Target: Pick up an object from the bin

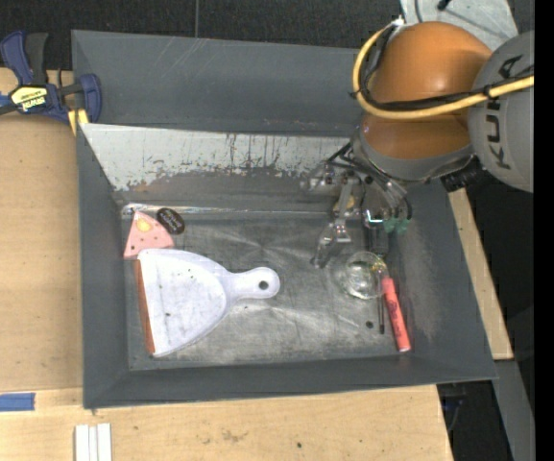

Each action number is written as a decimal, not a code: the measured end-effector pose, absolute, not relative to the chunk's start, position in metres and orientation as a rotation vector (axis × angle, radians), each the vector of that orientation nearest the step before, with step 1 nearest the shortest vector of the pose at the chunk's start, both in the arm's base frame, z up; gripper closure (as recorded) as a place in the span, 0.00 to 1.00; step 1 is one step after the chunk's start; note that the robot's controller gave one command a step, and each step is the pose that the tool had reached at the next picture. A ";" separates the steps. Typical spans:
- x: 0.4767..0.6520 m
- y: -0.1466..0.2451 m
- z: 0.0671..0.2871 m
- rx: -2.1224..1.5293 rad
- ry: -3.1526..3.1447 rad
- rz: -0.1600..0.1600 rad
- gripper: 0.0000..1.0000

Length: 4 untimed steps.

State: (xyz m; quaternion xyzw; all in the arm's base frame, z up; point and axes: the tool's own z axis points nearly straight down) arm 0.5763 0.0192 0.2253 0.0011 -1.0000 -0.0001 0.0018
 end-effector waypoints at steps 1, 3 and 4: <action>0.578 0.019 0.229 0.003 -3.145 -0.001 0.00; 0.589 0.089 0.183 0.466 -3.110 0.001 0.00; 0.561 0.096 0.148 0.754 -3.059 -0.008 0.00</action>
Offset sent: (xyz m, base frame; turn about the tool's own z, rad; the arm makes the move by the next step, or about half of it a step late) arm -0.0293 0.0347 -0.1134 -0.1972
